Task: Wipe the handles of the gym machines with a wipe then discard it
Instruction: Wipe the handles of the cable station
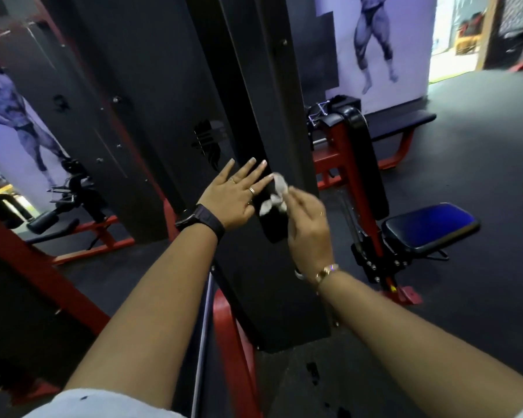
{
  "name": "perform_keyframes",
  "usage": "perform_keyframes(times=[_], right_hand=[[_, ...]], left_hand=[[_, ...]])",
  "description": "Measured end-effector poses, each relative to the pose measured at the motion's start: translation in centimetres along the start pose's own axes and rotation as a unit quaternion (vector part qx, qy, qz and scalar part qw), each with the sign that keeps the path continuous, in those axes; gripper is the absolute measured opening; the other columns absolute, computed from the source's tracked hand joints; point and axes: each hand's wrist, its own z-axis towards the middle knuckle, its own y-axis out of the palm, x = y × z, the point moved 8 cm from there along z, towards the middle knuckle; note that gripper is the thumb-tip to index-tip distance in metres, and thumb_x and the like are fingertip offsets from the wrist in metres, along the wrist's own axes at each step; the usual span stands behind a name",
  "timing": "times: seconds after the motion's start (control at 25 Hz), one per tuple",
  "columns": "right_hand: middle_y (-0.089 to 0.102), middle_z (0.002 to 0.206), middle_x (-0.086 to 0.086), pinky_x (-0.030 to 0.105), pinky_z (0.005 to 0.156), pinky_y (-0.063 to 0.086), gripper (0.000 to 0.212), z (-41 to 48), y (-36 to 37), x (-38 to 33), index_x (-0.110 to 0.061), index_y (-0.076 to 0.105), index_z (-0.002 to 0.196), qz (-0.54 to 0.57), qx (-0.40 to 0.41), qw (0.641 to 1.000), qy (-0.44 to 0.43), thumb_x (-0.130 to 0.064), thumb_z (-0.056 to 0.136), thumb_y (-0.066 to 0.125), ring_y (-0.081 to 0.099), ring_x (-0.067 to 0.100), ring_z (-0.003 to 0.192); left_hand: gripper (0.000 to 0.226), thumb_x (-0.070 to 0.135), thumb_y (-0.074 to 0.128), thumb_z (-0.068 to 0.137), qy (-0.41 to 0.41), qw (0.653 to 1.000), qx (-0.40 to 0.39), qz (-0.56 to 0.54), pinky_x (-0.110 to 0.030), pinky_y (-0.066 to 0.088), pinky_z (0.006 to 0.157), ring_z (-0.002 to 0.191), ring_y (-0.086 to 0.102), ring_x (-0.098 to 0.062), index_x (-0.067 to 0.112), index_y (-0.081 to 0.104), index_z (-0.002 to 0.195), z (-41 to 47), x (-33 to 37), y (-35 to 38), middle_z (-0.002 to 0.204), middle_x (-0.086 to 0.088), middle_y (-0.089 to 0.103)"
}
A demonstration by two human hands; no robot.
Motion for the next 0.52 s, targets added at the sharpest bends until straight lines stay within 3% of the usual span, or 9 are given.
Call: perform_keyframes(times=[0.04,0.12,0.16,0.28,0.36,0.44,0.52], right_hand=[[0.062,0.114,0.021,0.035,0.095,0.049,0.029,2.0,0.2,-0.3,0.004,0.064,0.115,0.006,-0.004,1.000,0.024,-0.003,0.090,0.052,0.059,0.032,0.108],[0.062,0.116,0.015,0.029,0.096,0.046,0.030,4.5,2.5,-1.0,-0.003,0.064,0.117,0.003,-0.121,0.992,0.044,-0.014,0.095,0.046,0.057,0.028,0.112],[0.063,0.116,0.013,0.029,0.096,0.046,0.029,4.3,3.5,-1.5,-0.005,0.066,0.115,-0.014,-0.170,0.985,0.015,-0.014,0.096,0.047,0.057,0.028,0.113],[0.070,0.102,0.013,0.034,0.086,0.054,0.027,1.2,2.1,-2.2,-0.002,0.073,0.095,-0.089,-0.098,0.988,-0.076,-0.014,0.089,0.049,0.065,0.030,0.102],[0.070,0.090,0.010,0.029,0.074,0.055,0.030,0.6,0.5,-1.3,-0.003,0.072,0.084,-0.089,-0.018,0.995,-0.029,-0.016,0.088,0.046,0.066,0.027,0.086],[0.067,0.092,0.008,0.028,0.070,0.051,0.023,3.4,1.7,-0.9,-0.004,0.071,0.089,-0.102,-0.043,0.994,0.021,-0.015,0.089,0.050,0.063,0.025,0.084],[0.063,0.103,0.004,0.029,0.074,0.048,0.020,5.8,4.8,-1.1,-0.009,0.066,0.104,-0.168,-0.148,0.975,0.013,-0.018,0.092,0.054,0.059,0.023,0.096]], left_hand=[[0.064,0.035,0.033,0.096,0.007,1.000,0.009,0.002,-0.042,-0.013,0.116,0.147,-0.009,-0.014,0.029,0.002,0.152,0.1,-0.1,-0.1,0.160,0.004,-0.005],[0.060,0.039,0.025,0.097,0.007,0.999,0.034,0.012,-0.042,-0.017,0.114,0.147,-0.010,-0.014,0.027,0.002,0.152,0.7,-0.5,-0.6,0.160,0.003,-0.007],[0.060,0.040,0.021,0.098,-0.004,0.998,0.052,0.020,-0.042,-0.019,0.113,0.146,-0.011,-0.014,0.026,0.000,0.152,1.1,-1.0,-0.9,0.160,0.003,-0.009],[0.064,0.036,0.022,0.096,-0.003,0.995,0.095,0.041,-0.043,-0.021,0.112,0.145,-0.016,-0.013,0.023,-0.004,0.152,2.0,-1.7,-1.0,0.158,0.002,-0.016],[0.067,0.033,0.024,0.092,0.005,0.992,0.117,0.048,-0.044,-0.021,0.112,0.142,-0.021,-0.013,0.023,-0.004,0.152,2.1,-1.5,-0.4,0.155,0.001,-0.019],[0.065,0.035,0.023,0.092,0.016,0.990,0.138,0.039,-0.043,-0.019,0.114,0.141,-0.022,-0.015,0.023,0.000,0.152,2.4,-1.5,0.0,0.155,-0.001,-0.018],[0.062,0.042,0.020,0.095,0.029,0.985,0.166,0.040,-0.042,-0.012,0.117,0.143,-0.017,-0.017,0.022,0.007,0.153,2.5,-1.5,0.4,0.157,-0.002,-0.012]])
